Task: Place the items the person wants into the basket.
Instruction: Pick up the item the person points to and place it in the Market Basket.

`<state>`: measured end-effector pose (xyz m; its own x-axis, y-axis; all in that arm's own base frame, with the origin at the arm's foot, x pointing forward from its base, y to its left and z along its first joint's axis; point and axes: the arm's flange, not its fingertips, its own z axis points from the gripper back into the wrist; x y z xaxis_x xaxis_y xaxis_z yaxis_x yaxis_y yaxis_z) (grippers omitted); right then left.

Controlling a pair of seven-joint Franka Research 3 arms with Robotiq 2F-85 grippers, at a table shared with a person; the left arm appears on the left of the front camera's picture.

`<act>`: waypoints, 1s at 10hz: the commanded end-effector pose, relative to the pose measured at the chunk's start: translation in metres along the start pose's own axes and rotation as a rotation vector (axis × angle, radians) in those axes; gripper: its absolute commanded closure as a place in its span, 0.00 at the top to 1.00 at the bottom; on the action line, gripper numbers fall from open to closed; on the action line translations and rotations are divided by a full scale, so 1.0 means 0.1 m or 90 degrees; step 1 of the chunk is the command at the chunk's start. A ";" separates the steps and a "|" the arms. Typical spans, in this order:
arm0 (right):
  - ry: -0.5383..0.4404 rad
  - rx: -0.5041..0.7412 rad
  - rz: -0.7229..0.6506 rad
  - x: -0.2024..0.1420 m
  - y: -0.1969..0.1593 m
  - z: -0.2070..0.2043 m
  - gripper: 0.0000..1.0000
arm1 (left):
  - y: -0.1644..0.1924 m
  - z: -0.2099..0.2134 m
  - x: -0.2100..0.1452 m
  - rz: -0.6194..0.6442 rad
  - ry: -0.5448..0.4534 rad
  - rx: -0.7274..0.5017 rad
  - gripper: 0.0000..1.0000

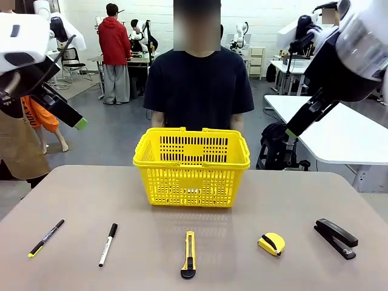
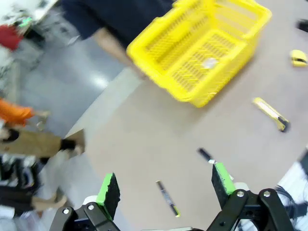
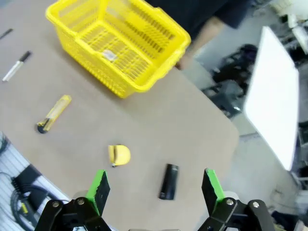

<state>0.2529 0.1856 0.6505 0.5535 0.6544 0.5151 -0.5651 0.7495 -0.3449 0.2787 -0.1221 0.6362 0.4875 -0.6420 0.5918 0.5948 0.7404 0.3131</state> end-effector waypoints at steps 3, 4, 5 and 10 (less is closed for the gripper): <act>-0.191 0.522 -0.175 -0.93 -1.88 -0.07 1.00 | 1.70 0.18 -0.66 0.031 -0.110 -0.548 1.00; -0.247 0.552 -0.223 -1.28 -2.23 -0.15 1.00 | 2.01 0.17 -0.91 0.068 -0.138 -0.544 1.00; -0.308 0.554 -0.277 -1.65 -2.50 -0.23 1.00 | 2.25 0.18 -1.19 0.101 -0.186 -0.543 1.00; -0.404 0.463 -0.401 -2.59 -2.87 0.00 1.00 | 2.75 0.35 -2.04 0.181 -0.210 -0.419 1.00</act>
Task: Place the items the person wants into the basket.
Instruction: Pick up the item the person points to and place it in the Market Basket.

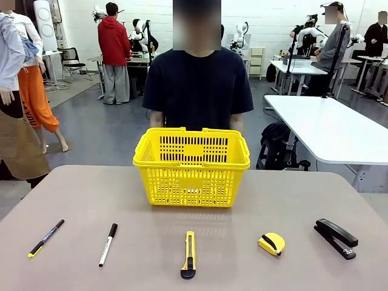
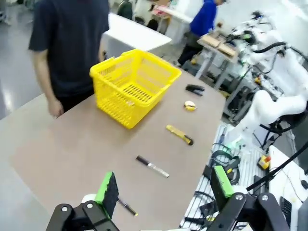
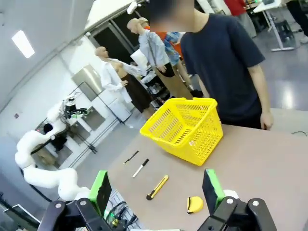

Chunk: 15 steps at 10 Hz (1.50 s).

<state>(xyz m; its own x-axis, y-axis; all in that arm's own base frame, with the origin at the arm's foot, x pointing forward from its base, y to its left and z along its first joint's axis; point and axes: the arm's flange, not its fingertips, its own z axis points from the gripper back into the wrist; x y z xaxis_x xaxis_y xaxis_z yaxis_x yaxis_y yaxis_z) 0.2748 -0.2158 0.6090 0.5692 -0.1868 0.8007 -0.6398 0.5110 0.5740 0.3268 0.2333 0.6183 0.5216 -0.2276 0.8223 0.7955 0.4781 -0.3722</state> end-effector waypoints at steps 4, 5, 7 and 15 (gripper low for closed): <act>0.179 -0.116 0.061 0.11 0.60 -0.19 1.00 | -0.33 0.07 0.12 -0.014 0.123 0.132 1.00; 0.200 -0.127 0.067 0.12 0.66 -0.24 1.00 | -0.31 0.11 0.11 -0.012 0.131 0.136 1.00; 0.222 -0.126 0.080 0.13 0.74 -0.33 1.00 | -0.34 0.10 0.10 -0.006 0.142 0.135 1.00; 0.206 -0.127 0.075 0.12 0.74 -0.34 1.00 | -0.31 0.11 0.17 0.001 0.122 0.140 1.00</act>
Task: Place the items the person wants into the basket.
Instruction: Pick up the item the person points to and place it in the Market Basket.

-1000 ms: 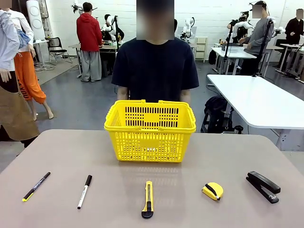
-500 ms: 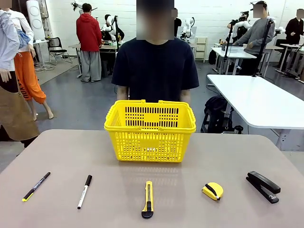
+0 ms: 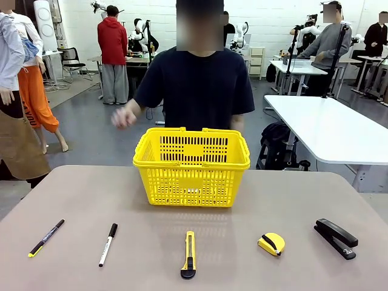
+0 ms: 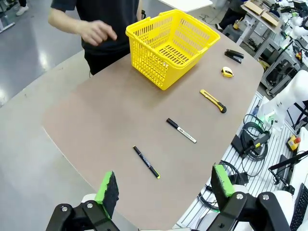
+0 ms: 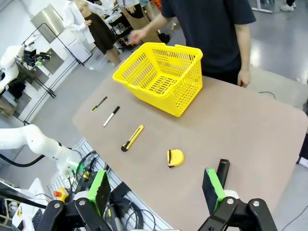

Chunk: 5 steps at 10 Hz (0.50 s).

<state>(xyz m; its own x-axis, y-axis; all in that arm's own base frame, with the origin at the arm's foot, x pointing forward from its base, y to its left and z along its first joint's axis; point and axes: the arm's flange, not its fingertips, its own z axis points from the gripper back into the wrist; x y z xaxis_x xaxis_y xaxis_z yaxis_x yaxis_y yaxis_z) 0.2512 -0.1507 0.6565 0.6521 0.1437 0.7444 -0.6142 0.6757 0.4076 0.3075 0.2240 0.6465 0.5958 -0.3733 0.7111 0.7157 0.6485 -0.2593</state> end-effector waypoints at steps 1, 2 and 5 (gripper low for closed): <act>-0.002 0.004 -0.001 -0.01 -0.02 0.00 1.00 | -0.01 0.01 0.01 -0.005 -0.005 0.000 1.00; -0.002 0.004 -0.001 -0.01 -0.02 0.00 1.00 | -0.01 0.01 0.01 -0.005 -0.005 0.000 1.00; -0.002 0.004 -0.001 -0.01 -0.02 0.00 1.00 | -0.01 0.01 0.01 -0.005 -0.005 0.000 1.00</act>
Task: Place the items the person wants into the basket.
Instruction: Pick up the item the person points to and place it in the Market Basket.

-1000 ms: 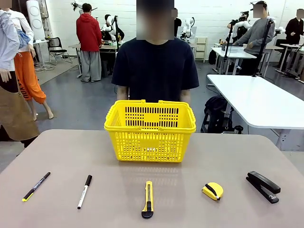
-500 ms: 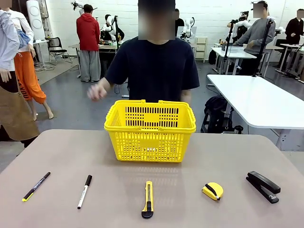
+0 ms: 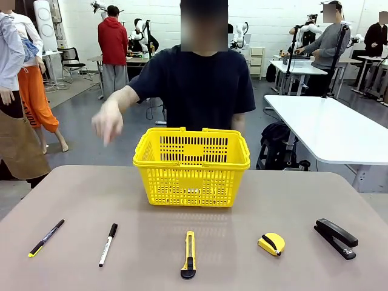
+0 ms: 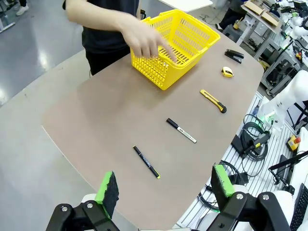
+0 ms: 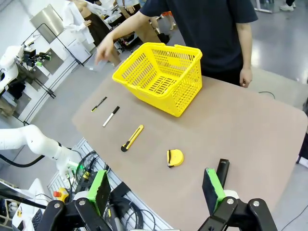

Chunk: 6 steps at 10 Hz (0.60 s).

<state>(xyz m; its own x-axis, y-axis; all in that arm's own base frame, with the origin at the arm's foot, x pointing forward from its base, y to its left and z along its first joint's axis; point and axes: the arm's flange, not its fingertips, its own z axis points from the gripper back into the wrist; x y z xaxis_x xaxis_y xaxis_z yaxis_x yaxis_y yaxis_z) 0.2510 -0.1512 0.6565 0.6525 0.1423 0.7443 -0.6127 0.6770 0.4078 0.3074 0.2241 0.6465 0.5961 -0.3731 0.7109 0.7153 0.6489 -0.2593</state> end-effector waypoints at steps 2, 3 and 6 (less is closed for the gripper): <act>-0.001 0.005 0.000 0.00 -0.01 -0.01 1.00 | -0.01 0.01 0.01 -0.005 -0.005 0.000 1.00; -0.001 0.005 0.000 0.00 -0.01 -0.01 1.00 | -0.01 0.01 0.01 -0.005 -0.005 0.000 1.00; -0.001 0.005 0.000 0.00 -0.01 -0.01 1.00 | -0.01 0.01 0.01 -0.005 -0.005 0.000 1.00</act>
<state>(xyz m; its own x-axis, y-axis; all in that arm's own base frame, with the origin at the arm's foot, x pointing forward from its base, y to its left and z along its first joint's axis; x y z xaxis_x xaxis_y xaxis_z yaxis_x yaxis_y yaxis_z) 0.2510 -0.1512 0.6565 0.6526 0.1422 0.7442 -0.6126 0.6771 0.4078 0.3075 0.2241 0.6465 0.5962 -0.3731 0.7108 0.7153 0.6488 -0.2594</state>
